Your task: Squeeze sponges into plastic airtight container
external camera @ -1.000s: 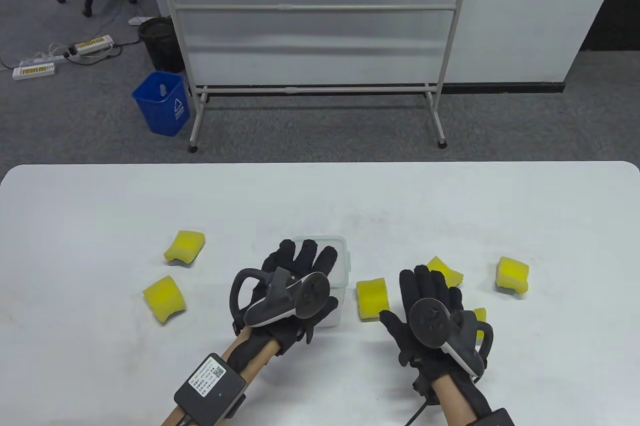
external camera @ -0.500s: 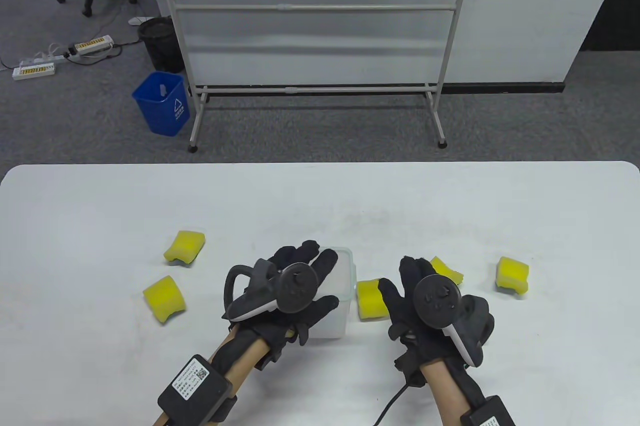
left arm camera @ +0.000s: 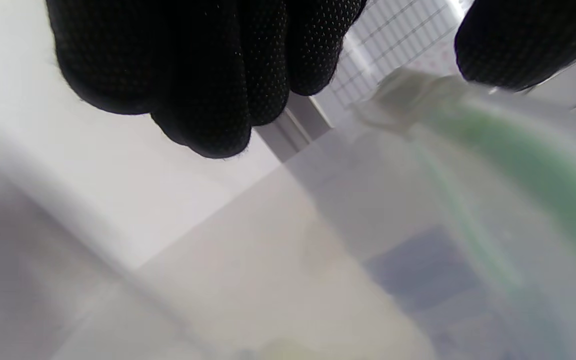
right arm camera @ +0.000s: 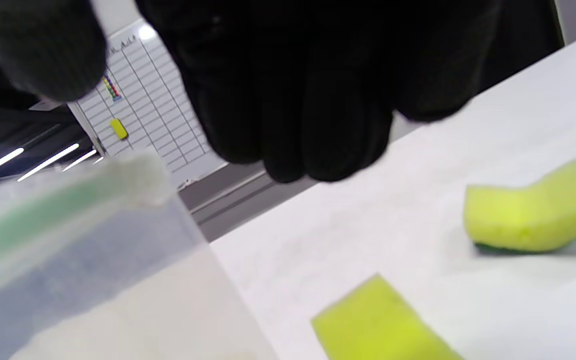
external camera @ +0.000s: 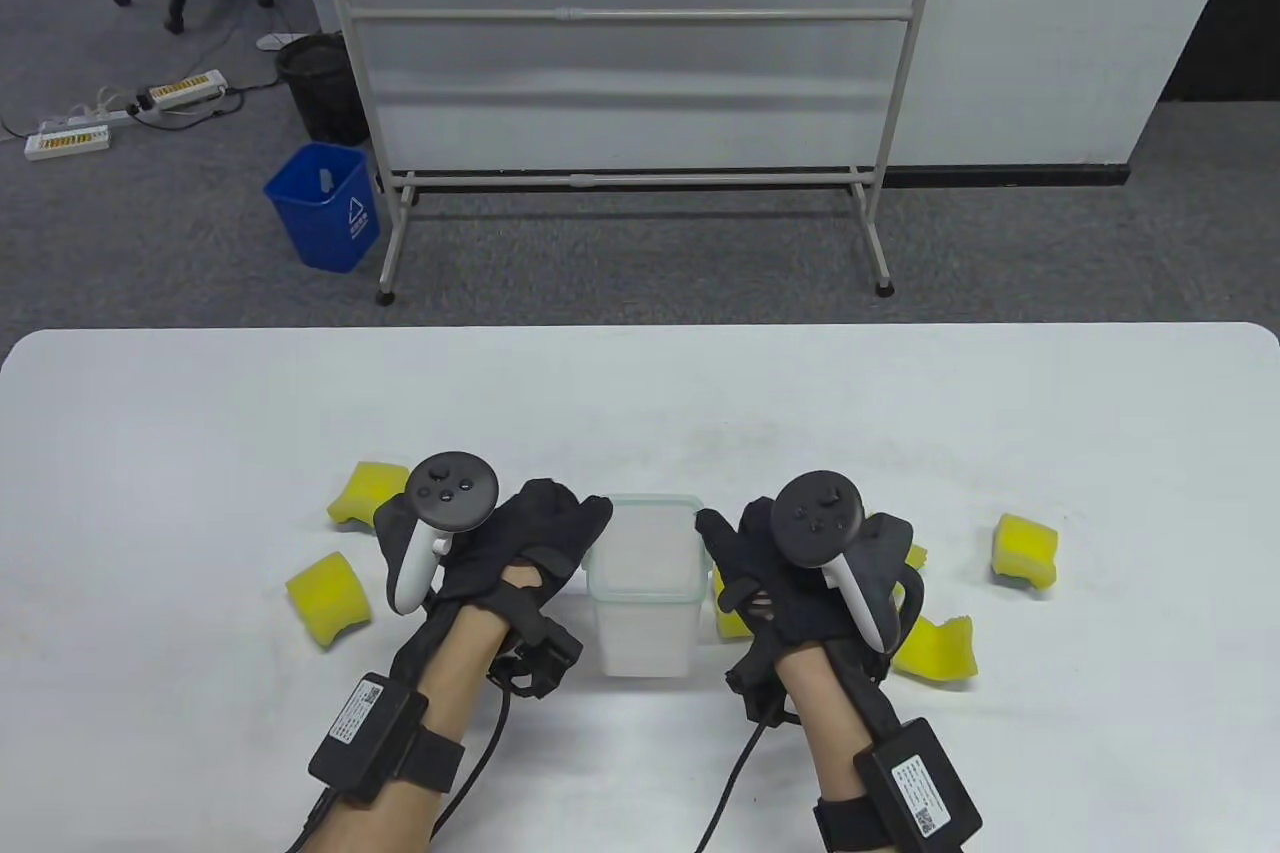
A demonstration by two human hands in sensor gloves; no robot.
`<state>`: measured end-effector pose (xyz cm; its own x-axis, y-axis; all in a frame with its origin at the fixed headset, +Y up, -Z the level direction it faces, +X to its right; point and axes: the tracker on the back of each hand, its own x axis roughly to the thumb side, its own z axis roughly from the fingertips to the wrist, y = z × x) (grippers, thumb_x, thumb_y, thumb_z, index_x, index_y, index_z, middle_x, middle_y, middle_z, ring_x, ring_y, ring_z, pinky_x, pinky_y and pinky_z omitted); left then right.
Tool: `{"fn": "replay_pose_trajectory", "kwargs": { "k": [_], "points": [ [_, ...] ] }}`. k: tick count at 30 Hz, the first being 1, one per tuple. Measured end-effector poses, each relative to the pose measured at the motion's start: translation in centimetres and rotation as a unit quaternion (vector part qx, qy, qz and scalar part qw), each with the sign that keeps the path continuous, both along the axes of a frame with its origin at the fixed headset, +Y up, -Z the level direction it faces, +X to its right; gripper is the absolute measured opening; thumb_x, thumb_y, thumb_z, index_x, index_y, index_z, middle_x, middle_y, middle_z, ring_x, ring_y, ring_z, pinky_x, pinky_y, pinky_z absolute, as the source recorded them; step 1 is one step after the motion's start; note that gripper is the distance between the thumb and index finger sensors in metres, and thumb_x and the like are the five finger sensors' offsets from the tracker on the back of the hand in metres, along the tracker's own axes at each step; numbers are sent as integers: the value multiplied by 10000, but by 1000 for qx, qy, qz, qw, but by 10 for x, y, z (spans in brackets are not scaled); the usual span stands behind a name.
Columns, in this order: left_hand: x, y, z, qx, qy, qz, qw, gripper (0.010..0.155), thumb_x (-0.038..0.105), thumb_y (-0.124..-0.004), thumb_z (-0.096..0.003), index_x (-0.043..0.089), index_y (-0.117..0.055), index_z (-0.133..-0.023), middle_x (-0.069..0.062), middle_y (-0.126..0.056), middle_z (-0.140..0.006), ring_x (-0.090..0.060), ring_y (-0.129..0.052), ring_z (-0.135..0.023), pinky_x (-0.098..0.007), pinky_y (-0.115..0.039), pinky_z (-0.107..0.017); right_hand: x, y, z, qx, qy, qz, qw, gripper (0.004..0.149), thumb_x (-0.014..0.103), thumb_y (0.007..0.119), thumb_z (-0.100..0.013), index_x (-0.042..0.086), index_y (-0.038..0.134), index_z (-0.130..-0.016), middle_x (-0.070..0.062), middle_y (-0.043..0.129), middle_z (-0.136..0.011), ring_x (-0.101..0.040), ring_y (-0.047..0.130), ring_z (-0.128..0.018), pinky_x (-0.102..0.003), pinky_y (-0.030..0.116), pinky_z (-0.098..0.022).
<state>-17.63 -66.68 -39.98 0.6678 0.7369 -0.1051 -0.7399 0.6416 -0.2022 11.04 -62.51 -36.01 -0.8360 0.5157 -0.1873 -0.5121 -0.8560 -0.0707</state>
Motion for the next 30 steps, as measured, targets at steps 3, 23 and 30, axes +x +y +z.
{"fn": "replay_pose_trajectory", "kwargs": {
  "k": [3,23,30],
  "points": [
    [-2,-4,-4,-6,-19,-1,1000,714,714,-727,-433,165,-740,-891,-100,-929,-763,-248,-1031,-508,-384,-920,-379,-1,-10,-7,-28,13,-10,999,733,692,770,-401,132,920,-851,-140,977,-800,-320,997,-610,-499,777,-530],
    [-4,-28,-11,-20,-37,144,989,488,653,-817,-431,191,-935,-533,40,-1022,-318,-106,-1037,-145,-327,-942,-167,14,-46,-23,-51,65,-249,965,439,592,901,-394,180,1002,-506,-51,1045,-456,-199,1008,-316,-440,838,-383],
    [-4,-21,-7,-3,-19,115,993,486,646,-814,-435,187,-945,-526,37,-1028,-297,-103,-1037,-123,-324,-944,-146,8,-33,-16,-6,44,-171,984,436,579,890,-402,171,1009,-495,-52,1047,-441,-196,1009,-305,-436,841,-379]
  ]
}}
